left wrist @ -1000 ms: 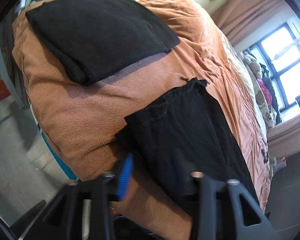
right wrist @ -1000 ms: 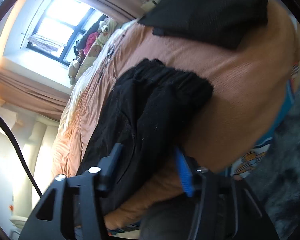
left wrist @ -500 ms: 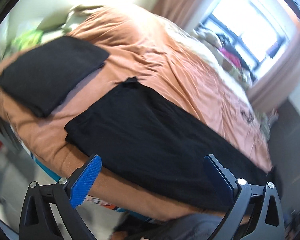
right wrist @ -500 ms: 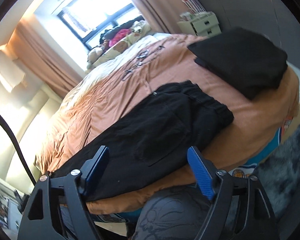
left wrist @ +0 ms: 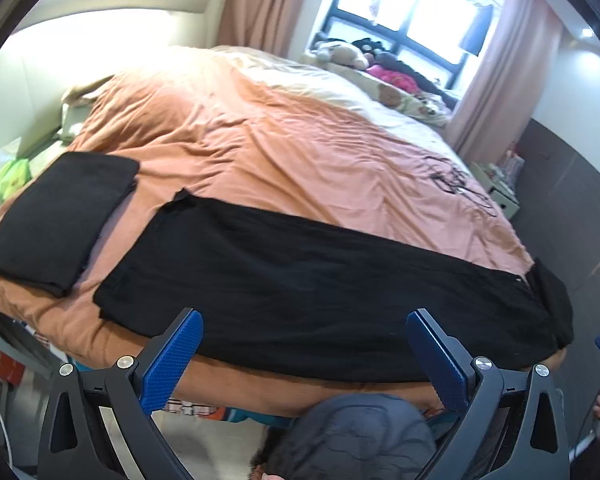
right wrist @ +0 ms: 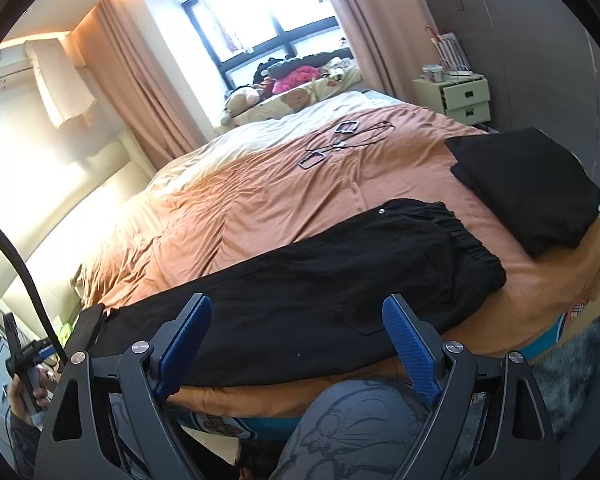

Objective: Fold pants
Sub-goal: 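Raise both tools away from the folded pants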

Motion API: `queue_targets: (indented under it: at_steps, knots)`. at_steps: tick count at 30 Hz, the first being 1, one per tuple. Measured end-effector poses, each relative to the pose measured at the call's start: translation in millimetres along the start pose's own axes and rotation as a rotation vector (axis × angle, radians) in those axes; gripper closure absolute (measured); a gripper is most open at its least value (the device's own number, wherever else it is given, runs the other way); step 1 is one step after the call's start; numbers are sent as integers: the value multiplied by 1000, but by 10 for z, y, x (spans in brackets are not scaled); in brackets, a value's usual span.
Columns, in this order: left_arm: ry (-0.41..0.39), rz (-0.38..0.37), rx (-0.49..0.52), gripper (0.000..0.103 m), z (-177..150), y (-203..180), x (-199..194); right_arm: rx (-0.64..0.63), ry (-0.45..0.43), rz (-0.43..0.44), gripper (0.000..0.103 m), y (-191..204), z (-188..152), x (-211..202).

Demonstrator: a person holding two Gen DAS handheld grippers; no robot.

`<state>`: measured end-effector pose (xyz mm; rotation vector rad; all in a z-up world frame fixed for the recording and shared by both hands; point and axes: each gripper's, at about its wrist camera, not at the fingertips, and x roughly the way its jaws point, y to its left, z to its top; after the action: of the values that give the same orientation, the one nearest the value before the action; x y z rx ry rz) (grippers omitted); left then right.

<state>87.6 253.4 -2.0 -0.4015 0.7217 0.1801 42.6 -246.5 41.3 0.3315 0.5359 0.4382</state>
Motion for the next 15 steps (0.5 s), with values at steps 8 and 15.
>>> queue_targets:
  at_steps: [8, 15]
  knots:
    - [-16, -50, 89, 0, -4, -335, -147, -58, 23, 12, 16, 209, 59, 229]
    - [2, -47, 114, 0, 51, -462, 21, -123, 53, 47, 16, 475, 213, 605]
